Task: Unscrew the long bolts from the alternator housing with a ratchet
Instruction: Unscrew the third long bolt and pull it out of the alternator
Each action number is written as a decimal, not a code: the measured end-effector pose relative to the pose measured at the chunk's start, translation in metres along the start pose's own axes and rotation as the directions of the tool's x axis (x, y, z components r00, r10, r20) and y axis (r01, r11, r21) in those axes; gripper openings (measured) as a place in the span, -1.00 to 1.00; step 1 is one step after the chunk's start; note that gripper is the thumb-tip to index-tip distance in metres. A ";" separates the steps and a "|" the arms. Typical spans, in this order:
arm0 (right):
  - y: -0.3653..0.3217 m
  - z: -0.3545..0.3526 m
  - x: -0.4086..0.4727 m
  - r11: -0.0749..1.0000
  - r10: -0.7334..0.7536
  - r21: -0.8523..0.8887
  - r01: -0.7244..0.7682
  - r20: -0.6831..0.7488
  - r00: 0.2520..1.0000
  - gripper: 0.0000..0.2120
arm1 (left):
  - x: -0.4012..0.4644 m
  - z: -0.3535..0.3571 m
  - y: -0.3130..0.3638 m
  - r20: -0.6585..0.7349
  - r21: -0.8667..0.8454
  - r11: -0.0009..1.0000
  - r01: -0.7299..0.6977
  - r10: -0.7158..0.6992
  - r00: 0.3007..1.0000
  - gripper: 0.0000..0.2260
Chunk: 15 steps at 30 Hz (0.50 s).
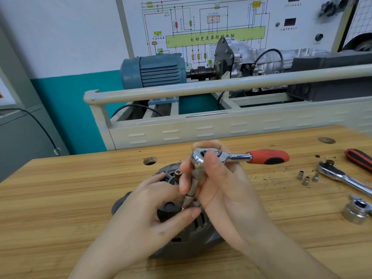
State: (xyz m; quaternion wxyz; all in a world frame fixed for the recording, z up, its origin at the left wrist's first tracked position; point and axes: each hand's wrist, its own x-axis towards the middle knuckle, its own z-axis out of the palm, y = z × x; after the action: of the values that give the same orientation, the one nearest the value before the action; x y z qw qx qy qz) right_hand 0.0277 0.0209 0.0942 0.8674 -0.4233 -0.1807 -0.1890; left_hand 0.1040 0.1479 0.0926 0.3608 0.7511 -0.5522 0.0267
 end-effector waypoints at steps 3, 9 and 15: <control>0.001 -0.002 0.000 0.999 0.024 0.023 -0.024 -0.014 1.000 -0.71 | 0.000 0.000 -0.001 0.019 0.036 0.999 -0.018 0.018 1.000 -0.54; 0.000 -0.002 0.001 0.999 0.008 0.034 -0.009 0.012 1.000 -0.74 | 0.002 0.004 -0.004 -0.030 0.093 0.996 -0.004 0.007 1.000 -0.56; -0.002 -0.002 0.001 1.000 -0.004 0.003 0.004 0.024 1.000 -0.78 | 0.002 0.004 -0.002 -0.051 0.043 0.999 0.003 -0.001 0.999 -0.58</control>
State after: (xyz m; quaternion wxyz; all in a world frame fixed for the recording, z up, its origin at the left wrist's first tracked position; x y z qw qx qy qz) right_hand 0.0275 0.0176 0.0946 0.8655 -0.4238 -0.1924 -0.1851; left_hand 0.1047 0.1447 0.0895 0.3585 0.7583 -0.5415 0.0571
